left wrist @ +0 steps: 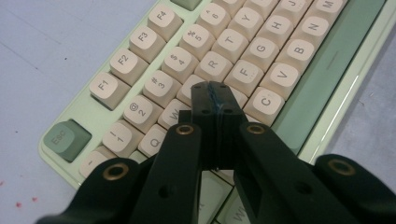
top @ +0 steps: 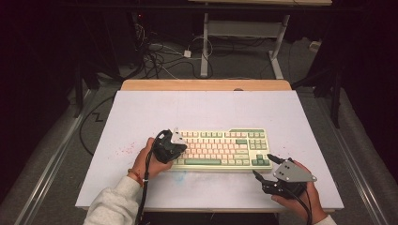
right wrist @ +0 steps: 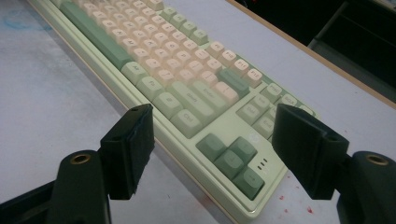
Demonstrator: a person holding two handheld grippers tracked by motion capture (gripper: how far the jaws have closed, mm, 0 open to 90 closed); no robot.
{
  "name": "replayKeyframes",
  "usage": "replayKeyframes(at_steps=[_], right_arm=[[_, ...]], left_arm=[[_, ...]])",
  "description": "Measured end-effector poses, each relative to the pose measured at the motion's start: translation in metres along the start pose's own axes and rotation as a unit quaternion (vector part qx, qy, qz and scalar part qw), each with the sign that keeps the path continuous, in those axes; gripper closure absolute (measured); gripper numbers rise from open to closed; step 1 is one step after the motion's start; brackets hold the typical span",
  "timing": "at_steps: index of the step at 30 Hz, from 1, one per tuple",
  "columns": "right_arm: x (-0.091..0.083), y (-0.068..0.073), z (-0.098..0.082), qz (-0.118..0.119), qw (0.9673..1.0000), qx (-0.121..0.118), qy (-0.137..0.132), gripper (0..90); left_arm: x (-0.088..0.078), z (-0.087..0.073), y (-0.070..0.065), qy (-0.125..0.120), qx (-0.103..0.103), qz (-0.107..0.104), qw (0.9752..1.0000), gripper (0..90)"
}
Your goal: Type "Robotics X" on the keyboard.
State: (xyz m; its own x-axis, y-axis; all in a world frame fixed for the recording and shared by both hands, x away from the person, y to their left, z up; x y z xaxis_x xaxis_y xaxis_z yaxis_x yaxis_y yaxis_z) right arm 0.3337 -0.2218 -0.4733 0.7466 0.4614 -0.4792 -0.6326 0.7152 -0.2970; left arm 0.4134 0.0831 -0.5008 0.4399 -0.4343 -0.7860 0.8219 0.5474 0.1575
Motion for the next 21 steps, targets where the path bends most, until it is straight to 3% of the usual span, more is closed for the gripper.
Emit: replayKeyframes(at_steps=[4,6,13,21], right_arm=[[0.001,0.001,0.000,0.003,1.0000,-0.004,0.001,30.0],[0.001,0.001,-0.001,0.002,1.0000,-0.005,0.003,30.0],[-0.001,-0.002,-0.001,-0.004,1.0000,-0.003,0.000,30.0],[-0.001,-0.003,-0.001,-0.005,1.0000,-0.003,0.001,30.0]], left_arm=[[0.004,-0.001,0.000,0.000,-0.014,0.000,0.9999,87.1],[0.003,-0.001,-0.001,0.002,-0.007,0.004,1.0000,87.1],[-0.016,0.007,-0.001,-0.034,-0.004,0.011,0.9993,87.1],[-0.022,0.007,-0.001,-0.049,-0.001,0.020,0.9986,83.7]])
Point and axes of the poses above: each handheld gripper's, and its own axes: x roughly forward along the jaws, z roughly out of its top, y roughly to its left, the point moved 7 cm from there along x, roughly forward along the jaws, and after that the axes turned 2 degrees about x, right-handed, at the moved point
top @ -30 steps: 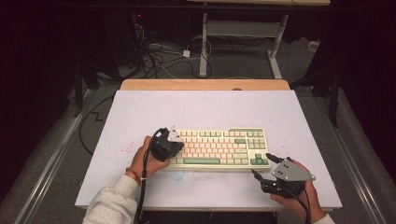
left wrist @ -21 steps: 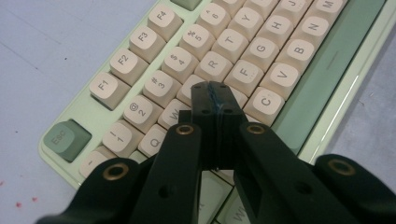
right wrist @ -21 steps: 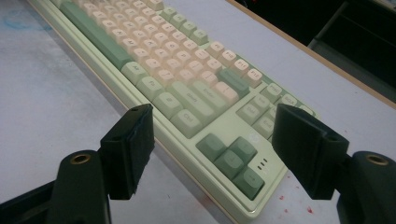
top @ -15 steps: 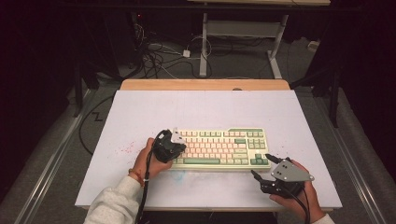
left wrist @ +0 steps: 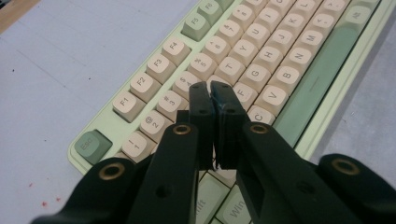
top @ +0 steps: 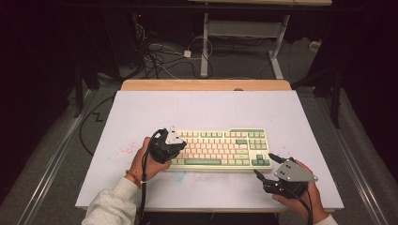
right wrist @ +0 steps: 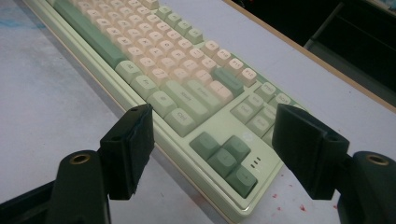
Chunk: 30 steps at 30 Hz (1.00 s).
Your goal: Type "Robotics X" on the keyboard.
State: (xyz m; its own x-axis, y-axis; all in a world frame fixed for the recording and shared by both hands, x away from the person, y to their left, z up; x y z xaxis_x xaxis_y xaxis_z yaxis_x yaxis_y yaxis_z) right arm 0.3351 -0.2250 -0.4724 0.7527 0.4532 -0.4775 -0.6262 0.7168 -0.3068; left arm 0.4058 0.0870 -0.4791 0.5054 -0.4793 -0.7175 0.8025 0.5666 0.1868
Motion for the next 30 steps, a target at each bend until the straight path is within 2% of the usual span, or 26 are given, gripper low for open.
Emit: replayKeyframes(at_steps=[8,17,20,27,30], right_arm=[[0.0004,0.0007,-0.0002,0.002,1.0000,0.001,0.001,30.1],[0.0012,0.0008,-0.0010,0.003,1.0000,0.000,0.003,30.3],[0.0013,0.0008,-0.0013,0.004,1.0000,0.000,0.003,30.3],[0.0013,0.0008,-0.0012,0.004,1.0000,0.000,0.003,30.4],[0.0014,0.0009,-0.0013,0.005,1.0000,0.000,0.003,30.4]], left_arm=[[-0.0035,-0.0007,0.0002,-0.014,0.003,0.008,0.9999,76.5],[-0.0048,-0.0004,-0.0006,-0.025,0.010,0.017,0.9995,64.0],[-0.0063,0.0007,-0.0011,-0.031,0.012,0.028,0.9991,55.2],[-0.0061,0.0008,-0.0043,-0.037,0.021,0.043,0.9982,41.8],[-0.0070,0.0013,-0.0056,-0.042,0.023,0.050,0.9976,32.4]])
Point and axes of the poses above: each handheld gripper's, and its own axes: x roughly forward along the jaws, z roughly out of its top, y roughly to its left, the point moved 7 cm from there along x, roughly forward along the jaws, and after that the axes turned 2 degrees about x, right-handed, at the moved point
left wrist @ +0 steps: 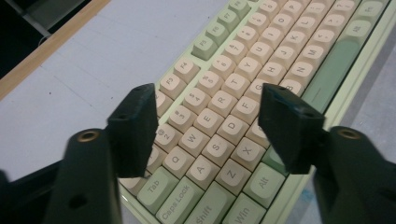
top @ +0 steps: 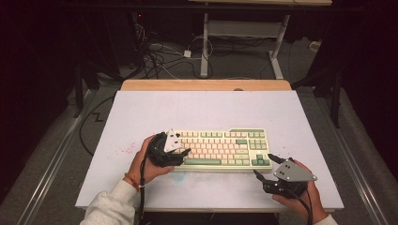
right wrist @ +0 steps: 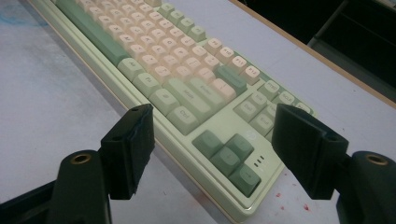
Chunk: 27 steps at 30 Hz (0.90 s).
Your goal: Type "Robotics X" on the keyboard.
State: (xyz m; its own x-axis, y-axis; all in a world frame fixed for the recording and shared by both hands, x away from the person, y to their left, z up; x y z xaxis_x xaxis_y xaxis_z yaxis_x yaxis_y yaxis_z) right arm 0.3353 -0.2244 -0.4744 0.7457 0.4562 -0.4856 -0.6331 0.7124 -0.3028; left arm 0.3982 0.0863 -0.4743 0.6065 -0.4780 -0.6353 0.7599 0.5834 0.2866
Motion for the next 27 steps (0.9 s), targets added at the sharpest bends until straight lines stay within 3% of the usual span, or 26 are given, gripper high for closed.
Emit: replayKeyframes(at_steps=[2,6,14,21,27], right_arm=[[0.000,0.000,0.000,0.000,1.0000,0.001,0.000,30.5],[0.000,0.000,0.000,0.000,1.0000,0.001,0.000,30.6],[0.001,0.001,-0.001,0.008,0.9999,0.003,0.006,33.1],[0.002,0.005,0.001,0.021,0.9997,0.004,0.007,42.5],[0.003,0.005,0.001,0.020,0.9998,0.004,0.009,43.3]], left_arm=[[-0.001,0.000,-0.001,-0.005,0.001,-0.001,1.0000,25.6],[-0.004,0.002,0.000,-0.024,0.003,0.009,0.9997,20.7],[-0.010,-0.004,-0.005,-0.037,0.008,0.011,0.9992,18.5],[-0.014,-0.013,-0.010,-0.031,0.018,0.014,0.9993,18.4],[-0.020,-0.016,-0.012,-0.037,0.021,0.013,0.9990,18.4]])
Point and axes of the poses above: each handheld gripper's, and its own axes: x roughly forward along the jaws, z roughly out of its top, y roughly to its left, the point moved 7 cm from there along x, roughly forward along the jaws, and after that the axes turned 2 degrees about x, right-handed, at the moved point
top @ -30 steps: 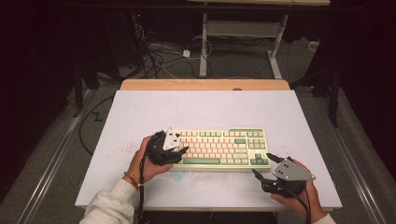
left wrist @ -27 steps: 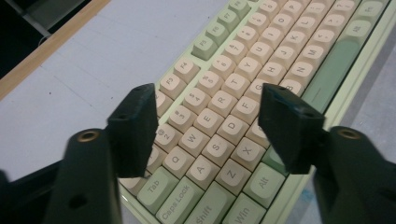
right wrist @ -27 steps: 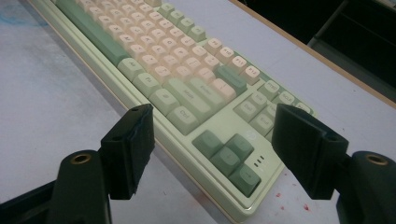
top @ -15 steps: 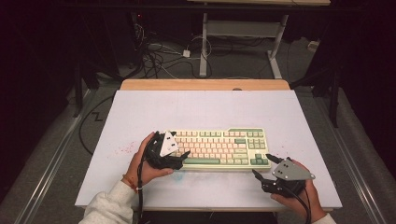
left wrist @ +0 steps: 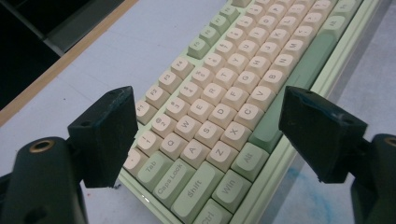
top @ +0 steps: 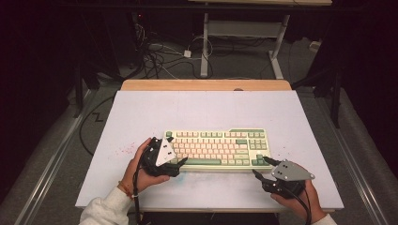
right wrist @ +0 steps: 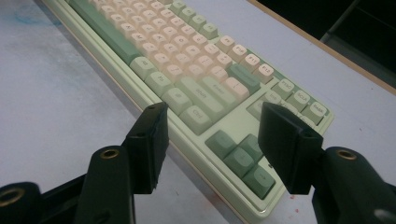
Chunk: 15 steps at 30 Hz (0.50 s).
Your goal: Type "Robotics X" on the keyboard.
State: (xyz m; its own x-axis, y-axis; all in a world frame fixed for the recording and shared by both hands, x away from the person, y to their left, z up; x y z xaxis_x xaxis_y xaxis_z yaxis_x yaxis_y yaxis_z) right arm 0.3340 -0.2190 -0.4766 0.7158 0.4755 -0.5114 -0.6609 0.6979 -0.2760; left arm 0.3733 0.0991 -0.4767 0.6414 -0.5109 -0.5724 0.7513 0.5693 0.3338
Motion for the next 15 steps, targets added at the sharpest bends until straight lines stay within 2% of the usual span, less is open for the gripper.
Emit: replayKeyframes(at_steps=[11,15], right_arm=[[0.001,0.000,0.003,0.002,1.0000,0.002,-0.003,45.3],[0.001,0.000,0.005,0.001,1.0000,-0.001,-0.004,44.9]], left_arm=[[-0.010,-0.012,0.001,-0.001,-0.003,0.005,1.0000,18.4],[-0.013,-0.016,0.000,-0.001,-0.010,0.005,0.9999,18.9]])
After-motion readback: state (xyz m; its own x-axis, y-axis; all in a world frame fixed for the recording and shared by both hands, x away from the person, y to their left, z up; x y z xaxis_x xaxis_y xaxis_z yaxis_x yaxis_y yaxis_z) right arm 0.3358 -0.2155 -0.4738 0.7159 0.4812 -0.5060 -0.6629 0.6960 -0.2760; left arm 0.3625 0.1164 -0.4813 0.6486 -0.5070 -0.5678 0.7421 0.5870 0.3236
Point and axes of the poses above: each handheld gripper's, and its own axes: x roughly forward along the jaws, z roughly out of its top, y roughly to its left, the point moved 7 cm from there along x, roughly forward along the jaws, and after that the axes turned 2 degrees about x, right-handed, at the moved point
